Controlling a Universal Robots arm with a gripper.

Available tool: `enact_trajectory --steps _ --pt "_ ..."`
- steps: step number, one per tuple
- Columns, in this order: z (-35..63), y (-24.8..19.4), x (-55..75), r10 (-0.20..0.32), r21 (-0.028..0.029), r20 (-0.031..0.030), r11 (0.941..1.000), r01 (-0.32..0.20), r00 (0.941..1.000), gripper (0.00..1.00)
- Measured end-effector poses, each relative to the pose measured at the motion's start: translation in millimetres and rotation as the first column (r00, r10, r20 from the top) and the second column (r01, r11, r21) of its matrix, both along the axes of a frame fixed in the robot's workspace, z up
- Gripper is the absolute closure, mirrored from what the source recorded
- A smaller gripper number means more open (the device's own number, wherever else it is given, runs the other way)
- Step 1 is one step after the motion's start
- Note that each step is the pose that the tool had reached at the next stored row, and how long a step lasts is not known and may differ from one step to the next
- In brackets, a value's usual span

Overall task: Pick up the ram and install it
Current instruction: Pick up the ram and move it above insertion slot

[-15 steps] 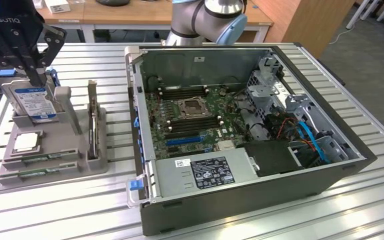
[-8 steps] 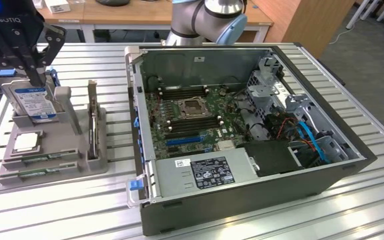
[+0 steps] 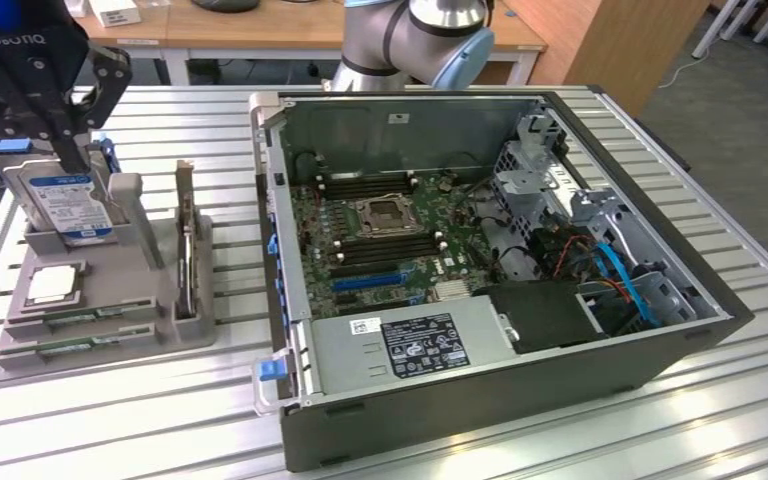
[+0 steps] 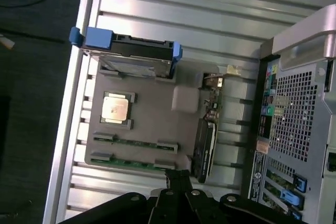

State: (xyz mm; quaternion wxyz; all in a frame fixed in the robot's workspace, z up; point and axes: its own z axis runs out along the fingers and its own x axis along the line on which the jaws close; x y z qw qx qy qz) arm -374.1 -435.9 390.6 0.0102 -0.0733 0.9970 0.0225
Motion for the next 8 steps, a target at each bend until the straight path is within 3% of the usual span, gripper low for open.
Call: enact_trajectory --steps 4,8 --pt "-0.3 0.0 0.0 0.073 0.0 -0.0001 0.9973 -0.073 0.9973 0.89" --pt "-0.6 0.0 0.0 0.145 0.0 -0.0001 0.9894 -0.145 0.9894 0.89"
